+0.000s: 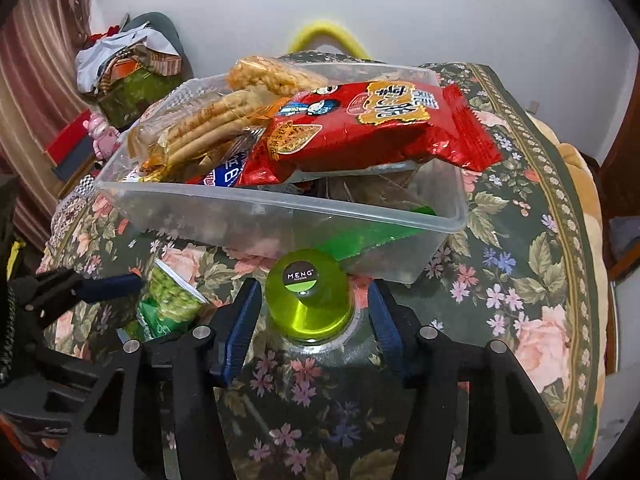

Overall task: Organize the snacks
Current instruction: 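Grasp the green pea snack bag with the left tool while the right tool grasps the green-capped bottle, then carry the bag and bottle into the clear box and open both tools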

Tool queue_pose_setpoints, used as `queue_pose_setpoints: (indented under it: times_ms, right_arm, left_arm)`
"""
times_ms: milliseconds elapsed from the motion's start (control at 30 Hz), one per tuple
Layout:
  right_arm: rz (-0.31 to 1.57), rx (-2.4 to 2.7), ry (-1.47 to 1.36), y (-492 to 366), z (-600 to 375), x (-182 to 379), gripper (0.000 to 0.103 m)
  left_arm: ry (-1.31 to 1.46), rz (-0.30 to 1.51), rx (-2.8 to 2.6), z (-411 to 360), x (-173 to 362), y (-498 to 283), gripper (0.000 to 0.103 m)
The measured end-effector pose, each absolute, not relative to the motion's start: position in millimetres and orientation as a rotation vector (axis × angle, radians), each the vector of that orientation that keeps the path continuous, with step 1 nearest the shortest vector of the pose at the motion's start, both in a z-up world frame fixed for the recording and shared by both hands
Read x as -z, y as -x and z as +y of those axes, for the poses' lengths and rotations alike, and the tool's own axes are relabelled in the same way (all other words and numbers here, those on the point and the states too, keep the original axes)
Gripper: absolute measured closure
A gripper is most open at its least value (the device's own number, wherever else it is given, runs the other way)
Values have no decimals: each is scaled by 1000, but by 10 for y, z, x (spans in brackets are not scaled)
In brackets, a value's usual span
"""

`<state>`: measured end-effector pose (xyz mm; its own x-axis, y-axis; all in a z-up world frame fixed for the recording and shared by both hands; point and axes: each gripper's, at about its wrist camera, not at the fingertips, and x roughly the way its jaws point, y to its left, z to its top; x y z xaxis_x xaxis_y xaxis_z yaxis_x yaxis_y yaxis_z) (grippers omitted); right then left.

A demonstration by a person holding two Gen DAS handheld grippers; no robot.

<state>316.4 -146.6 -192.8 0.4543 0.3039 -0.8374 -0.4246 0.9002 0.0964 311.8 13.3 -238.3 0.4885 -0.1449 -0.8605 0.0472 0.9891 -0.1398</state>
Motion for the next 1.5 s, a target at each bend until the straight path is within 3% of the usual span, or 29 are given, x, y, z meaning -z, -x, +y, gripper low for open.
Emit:
queue_pose_setpoints:
  times_ms: [233,533,1000,1500]
  right_arm:
    - [997,-458,125,-3143,-1485,1951,59]
    - [986,-458,94,-3043,-1591,1831,59]
    - [846,-491,86,-2852,-1712,1262,59]
    - [739,-485,67,-3112,-1553,945,59]
  left_arm:
    - [94,1026,108,130,2366,-3148,59]
    - [126,1015,108,251,2249,-3141,61]
    - [100,870,126,285,1601,-3012,61]
    - [110,782,111,401,1256,-3284,61]
